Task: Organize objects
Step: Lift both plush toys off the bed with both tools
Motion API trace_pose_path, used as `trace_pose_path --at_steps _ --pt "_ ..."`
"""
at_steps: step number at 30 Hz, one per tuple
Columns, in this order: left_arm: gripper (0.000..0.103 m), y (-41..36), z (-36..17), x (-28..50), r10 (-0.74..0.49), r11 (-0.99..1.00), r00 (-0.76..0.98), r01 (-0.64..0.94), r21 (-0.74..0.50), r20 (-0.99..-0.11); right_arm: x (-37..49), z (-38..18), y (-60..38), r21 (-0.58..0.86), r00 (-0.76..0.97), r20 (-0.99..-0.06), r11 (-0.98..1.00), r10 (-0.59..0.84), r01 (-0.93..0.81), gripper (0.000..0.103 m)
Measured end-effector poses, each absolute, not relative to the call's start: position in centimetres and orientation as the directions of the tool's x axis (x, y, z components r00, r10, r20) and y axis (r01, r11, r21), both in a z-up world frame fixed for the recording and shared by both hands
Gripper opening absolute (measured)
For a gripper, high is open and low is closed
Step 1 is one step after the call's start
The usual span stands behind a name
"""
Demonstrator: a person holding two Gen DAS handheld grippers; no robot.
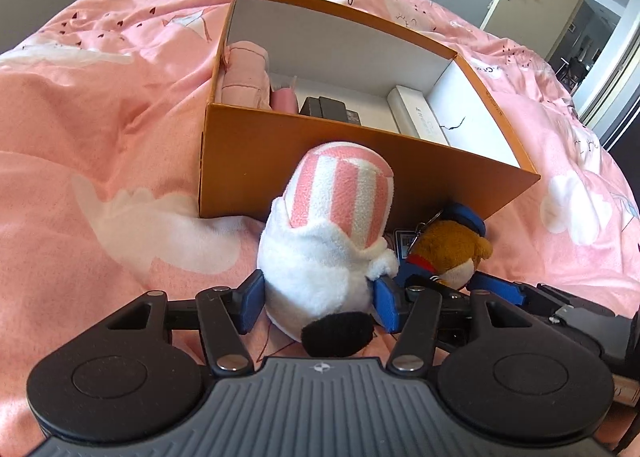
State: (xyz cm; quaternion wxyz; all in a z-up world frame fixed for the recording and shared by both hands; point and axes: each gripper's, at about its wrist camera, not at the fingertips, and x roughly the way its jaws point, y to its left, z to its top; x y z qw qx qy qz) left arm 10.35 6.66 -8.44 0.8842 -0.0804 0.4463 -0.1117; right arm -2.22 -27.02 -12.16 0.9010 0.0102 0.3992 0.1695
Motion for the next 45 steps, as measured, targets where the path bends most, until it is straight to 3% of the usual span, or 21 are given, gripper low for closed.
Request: trace_pose_path --at_steps 11,23,30,45 --pt "0.076 6.1 -8.9 10.1 -0.253 0.967 0.617 0.159 -0.197 -0.745 -0.5 -14.1 -27.7 0.249 0.579 -0.748 0.946 0.325 -0.208 0.079" --pt "0.07 5.1 -8.8 9.5 -0.221 0.974 0.647 0.178 -0.138 -0.73 -1.9 -13.6 -28.1 0.264 0.617 -0.691 0.926 0.377 -0.269 0.059" --pt "0.066 5.1 -7.4 8.6 -0.241 0.969 0.66 0.197 -0.147 -0.712 -4.0 -11.1 -28.5 0.219 0.689 -0.616 0.923 0.382 -0.315 0.056" --pt "0.065 5.4 -1.6 7.6 -0.371 0.923 0.708 0.213 -0.32 -0.6 -5.9 -3.1 -30.5 0.097 0.8 -0.426 0.9 0.423 -0.425 0.056"
